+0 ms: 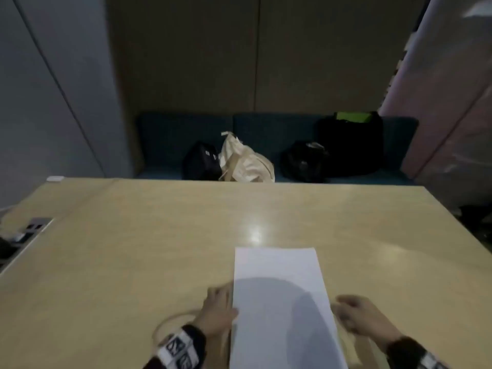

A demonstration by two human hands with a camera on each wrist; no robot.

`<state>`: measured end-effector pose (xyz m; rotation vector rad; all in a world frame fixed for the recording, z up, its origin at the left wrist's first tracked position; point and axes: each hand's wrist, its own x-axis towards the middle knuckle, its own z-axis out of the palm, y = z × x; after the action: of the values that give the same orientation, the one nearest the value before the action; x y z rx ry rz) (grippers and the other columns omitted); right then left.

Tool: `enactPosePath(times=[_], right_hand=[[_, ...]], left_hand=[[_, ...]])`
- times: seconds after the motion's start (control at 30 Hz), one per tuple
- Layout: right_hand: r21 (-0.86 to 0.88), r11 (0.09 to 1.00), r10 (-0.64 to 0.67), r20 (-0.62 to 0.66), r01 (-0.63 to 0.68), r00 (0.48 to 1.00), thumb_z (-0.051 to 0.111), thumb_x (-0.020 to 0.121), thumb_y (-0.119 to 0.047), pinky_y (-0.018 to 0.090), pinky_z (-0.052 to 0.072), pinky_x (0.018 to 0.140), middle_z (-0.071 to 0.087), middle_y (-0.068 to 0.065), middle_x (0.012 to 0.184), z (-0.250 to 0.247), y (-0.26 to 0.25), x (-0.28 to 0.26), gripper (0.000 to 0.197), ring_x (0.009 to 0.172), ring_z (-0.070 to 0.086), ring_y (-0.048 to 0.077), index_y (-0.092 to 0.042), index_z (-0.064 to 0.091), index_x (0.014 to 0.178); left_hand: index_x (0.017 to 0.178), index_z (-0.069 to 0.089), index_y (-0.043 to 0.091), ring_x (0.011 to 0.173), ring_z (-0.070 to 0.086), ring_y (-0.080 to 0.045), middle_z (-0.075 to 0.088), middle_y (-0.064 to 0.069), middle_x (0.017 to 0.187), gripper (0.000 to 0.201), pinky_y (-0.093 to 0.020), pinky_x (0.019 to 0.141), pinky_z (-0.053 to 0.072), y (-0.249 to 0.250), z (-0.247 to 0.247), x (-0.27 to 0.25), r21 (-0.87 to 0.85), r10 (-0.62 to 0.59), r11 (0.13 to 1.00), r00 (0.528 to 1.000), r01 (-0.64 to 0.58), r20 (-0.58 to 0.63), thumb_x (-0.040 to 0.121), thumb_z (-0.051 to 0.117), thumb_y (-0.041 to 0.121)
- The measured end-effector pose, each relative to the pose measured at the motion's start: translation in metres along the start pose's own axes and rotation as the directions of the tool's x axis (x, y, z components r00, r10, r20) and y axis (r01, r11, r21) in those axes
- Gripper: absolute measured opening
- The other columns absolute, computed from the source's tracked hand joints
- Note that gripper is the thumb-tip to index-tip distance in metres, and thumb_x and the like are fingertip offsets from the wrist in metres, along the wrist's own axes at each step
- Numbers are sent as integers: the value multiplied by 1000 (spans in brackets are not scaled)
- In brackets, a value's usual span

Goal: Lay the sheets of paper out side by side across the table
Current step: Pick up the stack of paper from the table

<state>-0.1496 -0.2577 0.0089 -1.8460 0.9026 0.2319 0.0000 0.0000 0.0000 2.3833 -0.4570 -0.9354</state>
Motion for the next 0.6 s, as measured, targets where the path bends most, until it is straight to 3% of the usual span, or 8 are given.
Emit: enactPosePath(times=[0.1,0.2,0.3,0.4,0.5,0.53,0.6], right_hand=[[-3,1000,18,24,-17,1000,56,88,-13,26,30,56,39,11,70,8,-16,11,12,58,35,18,-12,50,78],[-28,999,35,-15,-36,999,58,85,-13,32,33,61,42,12,70,22,-19,10,17,64,40,22,-10,48,72],[0,998,58,-77,-59,995,57,84,-4,29,28,51,39,7,56,30,-24,8,31,48,34,18,-7,44,57],[-15,996,83,-113,-86,990,56,81,2,28,27,47,31,5,56,34,-26,6,30,46,30,18,-9,39,58],[6,998,55,-120,-55,991,48,78,6,25,33,48,45,11,66,37,-24,2,14,53,40,22,-4,47,68],[58,998,30,-135,-22,990,47,80,5,27,39,55,53,13,77,39,-24,0,9,63,48,24,-2,52,82],[171,984,-26,-175,56,984,46,86,3,33,48,77,61,15,103,40,-20,-4,26,88,59,29,-1,53,110]], left_hand=[[139,33,9,134,34,-28,19,-13,145,48,-28,103,33,11,-10,6,-48,-11,999,998,14,66,94,47,19],[108,45,5,114,43,-25,24,-16,139,20,-28,89,36,12,-7,3,-3,-8,1000,997,8,79,92,48,16],[85,37,5,107,47,-33,28,-20,133,13,-32,96,37,14,-4,5,36,-21,999,999,20,34,90,48,11],[92,38,2,95,46,-30,28,-19,133,11,-32,96,37,17,0,4,71,-4,997,999,2,38,91,46,9],[96,39,1,99,47,-33,27,-18,135,12,-32,95,36,19,5,4,64,-3,998,1000,2,23,91,46,9],[103,41,-2,105,47,-34,27,-18,136,17,-31,95,36,18,7,5,49,-8,999,1000,7,11,91,46,10],[126,39,-3,116,45,-34,24,-16,141,39,-31,100,34,18,8,7,20,-21,1000,1000,21,2,92,48,14]])
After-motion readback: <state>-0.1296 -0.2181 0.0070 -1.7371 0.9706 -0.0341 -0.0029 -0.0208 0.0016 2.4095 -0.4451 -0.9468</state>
